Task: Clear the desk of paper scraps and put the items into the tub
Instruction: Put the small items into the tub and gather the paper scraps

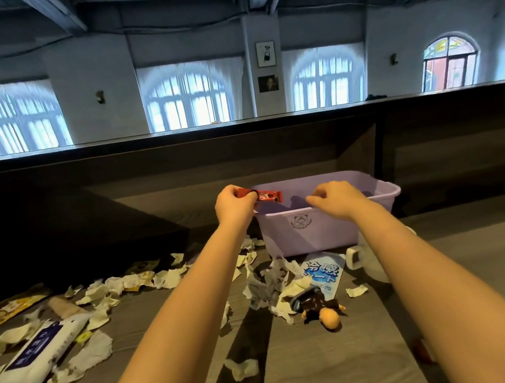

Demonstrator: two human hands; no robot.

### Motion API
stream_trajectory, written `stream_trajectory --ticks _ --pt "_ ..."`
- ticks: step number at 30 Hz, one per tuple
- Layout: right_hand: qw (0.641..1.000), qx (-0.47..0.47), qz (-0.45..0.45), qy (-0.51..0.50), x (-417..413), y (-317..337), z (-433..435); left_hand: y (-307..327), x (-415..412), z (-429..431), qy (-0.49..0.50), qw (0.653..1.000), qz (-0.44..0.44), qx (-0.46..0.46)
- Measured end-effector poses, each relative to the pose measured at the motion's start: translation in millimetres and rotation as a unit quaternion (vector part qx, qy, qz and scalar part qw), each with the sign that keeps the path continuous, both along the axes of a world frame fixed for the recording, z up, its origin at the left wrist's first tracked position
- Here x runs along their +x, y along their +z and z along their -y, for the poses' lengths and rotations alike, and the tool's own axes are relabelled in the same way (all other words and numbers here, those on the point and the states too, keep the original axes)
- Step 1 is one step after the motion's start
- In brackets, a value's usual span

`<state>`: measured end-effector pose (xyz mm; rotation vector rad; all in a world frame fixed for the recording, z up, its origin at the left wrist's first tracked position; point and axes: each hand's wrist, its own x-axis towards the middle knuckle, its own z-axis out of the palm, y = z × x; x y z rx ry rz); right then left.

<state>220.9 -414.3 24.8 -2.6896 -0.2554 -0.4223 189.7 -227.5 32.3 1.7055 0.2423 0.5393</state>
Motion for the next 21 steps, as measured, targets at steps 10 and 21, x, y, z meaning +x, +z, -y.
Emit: stream_trajectory --ticks 10,21 --pt "0.999 -0.031 0.008 -0.007 -3.7 -4.8 10.5 -19.5 34.9 27.9 -0.002 0.962 -0.113 0.247" --pt "0.996 -0.038 0.083 0.003 -18.5 -0.6 -3.0 -7.8 13.5 3.3 -0.04 0.935 -0.07 0.344"
